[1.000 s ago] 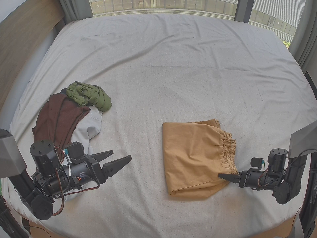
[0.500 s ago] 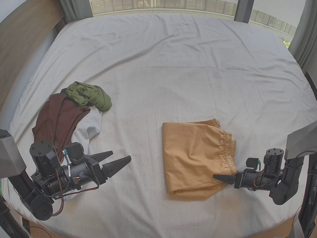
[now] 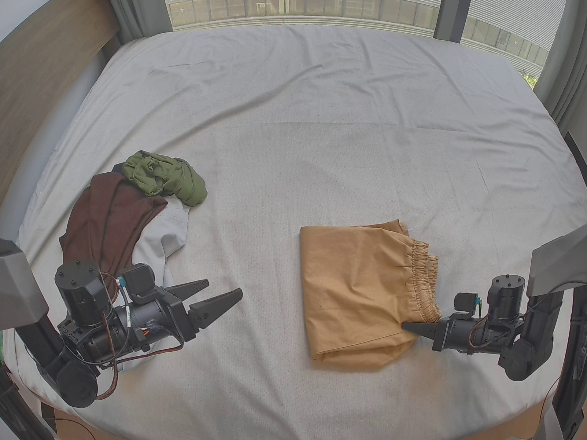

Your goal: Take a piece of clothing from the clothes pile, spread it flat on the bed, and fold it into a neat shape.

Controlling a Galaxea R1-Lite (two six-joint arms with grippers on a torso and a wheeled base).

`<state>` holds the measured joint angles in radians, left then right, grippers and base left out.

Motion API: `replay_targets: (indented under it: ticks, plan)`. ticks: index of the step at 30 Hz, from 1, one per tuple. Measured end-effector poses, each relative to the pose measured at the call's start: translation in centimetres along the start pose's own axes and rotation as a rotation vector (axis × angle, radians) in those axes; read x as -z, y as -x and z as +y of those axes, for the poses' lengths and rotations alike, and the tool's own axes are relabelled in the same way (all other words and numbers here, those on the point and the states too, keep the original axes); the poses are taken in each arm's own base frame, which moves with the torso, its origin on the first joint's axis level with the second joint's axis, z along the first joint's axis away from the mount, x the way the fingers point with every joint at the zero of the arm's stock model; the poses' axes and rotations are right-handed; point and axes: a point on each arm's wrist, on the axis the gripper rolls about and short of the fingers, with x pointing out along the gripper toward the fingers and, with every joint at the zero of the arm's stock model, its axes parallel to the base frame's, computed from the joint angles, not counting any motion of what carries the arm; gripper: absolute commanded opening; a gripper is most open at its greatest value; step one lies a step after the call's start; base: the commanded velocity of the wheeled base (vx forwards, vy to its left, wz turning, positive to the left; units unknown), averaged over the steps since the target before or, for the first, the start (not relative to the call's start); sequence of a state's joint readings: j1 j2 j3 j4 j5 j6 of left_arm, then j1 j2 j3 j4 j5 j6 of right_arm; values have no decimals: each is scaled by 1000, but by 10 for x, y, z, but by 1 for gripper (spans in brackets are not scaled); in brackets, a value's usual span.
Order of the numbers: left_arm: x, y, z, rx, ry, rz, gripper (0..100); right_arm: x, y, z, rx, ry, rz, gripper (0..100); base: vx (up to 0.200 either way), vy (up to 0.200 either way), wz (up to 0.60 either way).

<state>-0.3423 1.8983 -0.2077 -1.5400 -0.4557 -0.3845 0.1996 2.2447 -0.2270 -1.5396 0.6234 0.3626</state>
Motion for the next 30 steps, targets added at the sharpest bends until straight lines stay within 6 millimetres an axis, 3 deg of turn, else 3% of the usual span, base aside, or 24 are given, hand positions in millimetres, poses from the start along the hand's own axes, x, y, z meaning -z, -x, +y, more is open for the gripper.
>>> replay_targets:
  ticks: [16, 30]
  plan:
    - [2, 3, 2, -13, 7, 8, 100, -3, 15, 65, -161, 125, 2, 0, 0, 0, 0]
    - [2, 20, 20, -102, -151, 10, 100, -20, 10, 95, -270, 217, -72, 0, 0, 0, 0]
